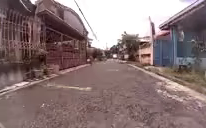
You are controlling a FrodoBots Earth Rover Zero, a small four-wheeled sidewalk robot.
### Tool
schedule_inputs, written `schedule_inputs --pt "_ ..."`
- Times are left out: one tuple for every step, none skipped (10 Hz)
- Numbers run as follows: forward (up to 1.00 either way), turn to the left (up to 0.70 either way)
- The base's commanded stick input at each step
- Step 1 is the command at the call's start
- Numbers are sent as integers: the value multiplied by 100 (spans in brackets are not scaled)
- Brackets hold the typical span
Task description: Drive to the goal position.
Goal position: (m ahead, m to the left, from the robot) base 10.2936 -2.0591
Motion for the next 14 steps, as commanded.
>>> schedule_inputs --pt "70 0" --pt "70 0" --pt "70 0" --pt "70 0" --pt "70 0" --pt "70 0" --pt "70 0" --pt "70 0" --pt "70 0" --pt "70 0" --pt "70 0" --pt "70 0" --pt "70 0" --pt "70 0"
